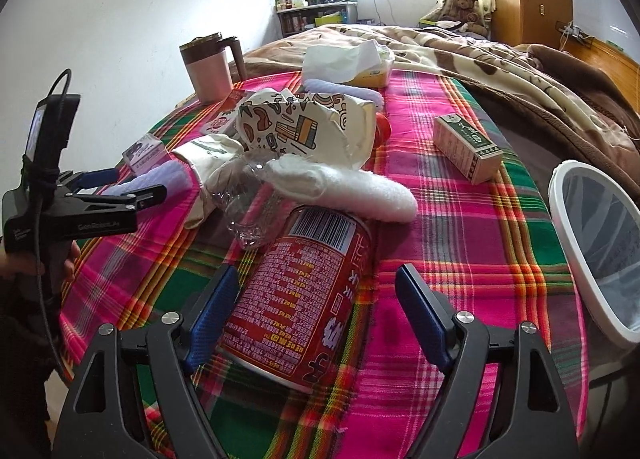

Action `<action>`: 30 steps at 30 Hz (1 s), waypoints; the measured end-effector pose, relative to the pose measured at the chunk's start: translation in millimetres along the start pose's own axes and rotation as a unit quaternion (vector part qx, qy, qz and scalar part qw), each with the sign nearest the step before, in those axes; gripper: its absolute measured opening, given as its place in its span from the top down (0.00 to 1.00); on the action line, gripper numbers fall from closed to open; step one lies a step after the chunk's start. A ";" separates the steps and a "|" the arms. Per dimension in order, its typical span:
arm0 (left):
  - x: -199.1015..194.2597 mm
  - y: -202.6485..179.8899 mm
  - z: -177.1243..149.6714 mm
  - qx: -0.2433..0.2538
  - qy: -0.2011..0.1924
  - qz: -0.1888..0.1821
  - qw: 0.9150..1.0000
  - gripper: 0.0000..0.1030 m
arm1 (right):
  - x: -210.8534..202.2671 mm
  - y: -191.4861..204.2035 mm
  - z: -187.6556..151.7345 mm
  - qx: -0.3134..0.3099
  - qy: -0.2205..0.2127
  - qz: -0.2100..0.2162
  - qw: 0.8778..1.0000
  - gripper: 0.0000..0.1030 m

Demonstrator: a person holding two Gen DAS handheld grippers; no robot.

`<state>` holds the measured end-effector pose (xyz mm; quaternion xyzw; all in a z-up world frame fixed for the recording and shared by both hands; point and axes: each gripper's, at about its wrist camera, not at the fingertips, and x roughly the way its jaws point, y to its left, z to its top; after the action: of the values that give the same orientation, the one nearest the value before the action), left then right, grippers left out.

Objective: Collect trash
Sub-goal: 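Grasp the lavender foam net with the left tool while the right tool grasps the red can, then carry the foam net with the left tool while the right tool carries the can over the wastebasket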

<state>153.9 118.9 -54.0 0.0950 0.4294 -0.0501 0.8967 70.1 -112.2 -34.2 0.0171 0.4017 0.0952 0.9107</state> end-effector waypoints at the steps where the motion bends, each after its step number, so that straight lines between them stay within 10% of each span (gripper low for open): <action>1: 1.9 -1.2 -0.4 0.000 0.009 -0.007 1.000 0.25 | 0.7 0.6 0.5 -0.001 0.001 0.000 1.000 0.30; 12: -1.0 -7.6 2.2 -0.029 0.009 -0.045 0.999 0.66 | -1.0 -5.5 -0.9 0.001 0.003 -0.004 1.000 0.43; 30: -46.4 -31.5 -31.8 -0.097 -0.029 -0.098 0.990 0.70 | -21.6 -24.6 -9.8 -0.004 -0.018 0.019 1.000 0.46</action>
<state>95.3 95.3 -41.3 -0.0364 0.4132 -0.0987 0.9046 52.7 -140.8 -27.8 0.0233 0.3843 0.1140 0.9159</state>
